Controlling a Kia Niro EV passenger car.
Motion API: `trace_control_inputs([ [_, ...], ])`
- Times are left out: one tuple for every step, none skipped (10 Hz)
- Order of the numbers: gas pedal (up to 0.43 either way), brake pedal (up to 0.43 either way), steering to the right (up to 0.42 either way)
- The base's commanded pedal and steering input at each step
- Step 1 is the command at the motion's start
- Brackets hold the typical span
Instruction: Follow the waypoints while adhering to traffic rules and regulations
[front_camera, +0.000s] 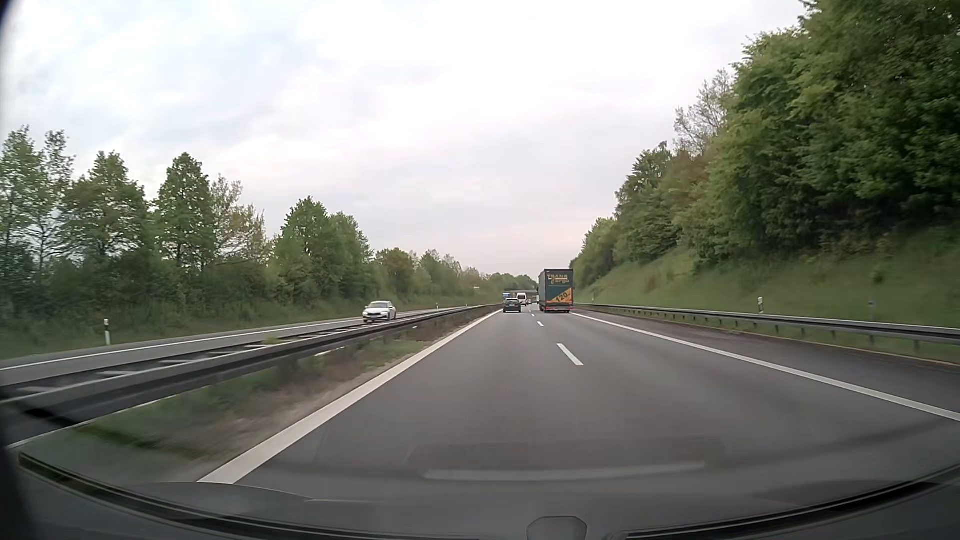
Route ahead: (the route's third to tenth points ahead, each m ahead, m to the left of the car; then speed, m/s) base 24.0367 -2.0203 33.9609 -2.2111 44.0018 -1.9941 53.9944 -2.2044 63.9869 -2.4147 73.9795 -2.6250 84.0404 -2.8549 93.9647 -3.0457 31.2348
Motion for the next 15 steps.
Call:
trace_control_inputs([
  [0.157,0.000,-0.001],
  [0.177,0.000,-0.001],
  [0.189,0.000,-0.001],
  [0.189,0.000,-0.001],
  [0.189,0.000,-0.001],
  [0.189,0.000,-0.001],
  [0.189,0.000,-0.001],
  [0.189,0.000,-0.001],
  [0.189,0.000,-0.001],
  [0.177,0.000,-0.001],
  [0.177,0.000,-0.001],
  [0.177,0.000,-0.001],
  [0.177,0.000,-0.001],
  [0.177,0.000,0.000],
  [0.157,0.000,0.000],
])
